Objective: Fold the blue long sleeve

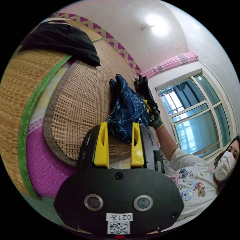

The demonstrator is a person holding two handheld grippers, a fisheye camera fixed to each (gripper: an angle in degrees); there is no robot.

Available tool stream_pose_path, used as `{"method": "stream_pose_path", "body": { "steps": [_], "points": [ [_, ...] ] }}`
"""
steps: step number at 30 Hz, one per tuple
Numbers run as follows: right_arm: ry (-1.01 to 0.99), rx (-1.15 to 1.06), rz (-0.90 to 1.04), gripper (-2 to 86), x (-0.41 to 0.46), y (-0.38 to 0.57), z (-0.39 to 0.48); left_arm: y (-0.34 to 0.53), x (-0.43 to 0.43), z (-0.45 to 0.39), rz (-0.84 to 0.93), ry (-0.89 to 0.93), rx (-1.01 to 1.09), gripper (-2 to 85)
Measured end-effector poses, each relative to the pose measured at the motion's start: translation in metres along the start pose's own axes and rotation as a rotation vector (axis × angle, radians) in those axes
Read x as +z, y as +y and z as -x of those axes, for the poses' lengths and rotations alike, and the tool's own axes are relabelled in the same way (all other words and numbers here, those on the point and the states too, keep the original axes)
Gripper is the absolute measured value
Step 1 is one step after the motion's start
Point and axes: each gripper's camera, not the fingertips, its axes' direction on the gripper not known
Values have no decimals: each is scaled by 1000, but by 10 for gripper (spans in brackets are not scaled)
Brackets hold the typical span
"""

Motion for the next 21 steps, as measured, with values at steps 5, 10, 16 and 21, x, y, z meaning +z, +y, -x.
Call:
{"method": "stream_pose_path", "body": {
  "steps": [5, 10, 16, 21],
  "points": [
    [-48, 40, 65, 74, 12, -13, -8, -21, 12, 8, 117, 85, -34, 19],
    [-24, -112, 113, 59, -1, -22, 44, -39, -29, -13, 56, 127, 76, -3],
    [-61, -303, 122, 58, 39, -62, 151, -99, -127, -40, -45, 28, 225, -5],
    [-74, -420, 89, 63, 134, -121, 228, -174, -207, -46, -117, -211, 240, 10]
  ]
}}
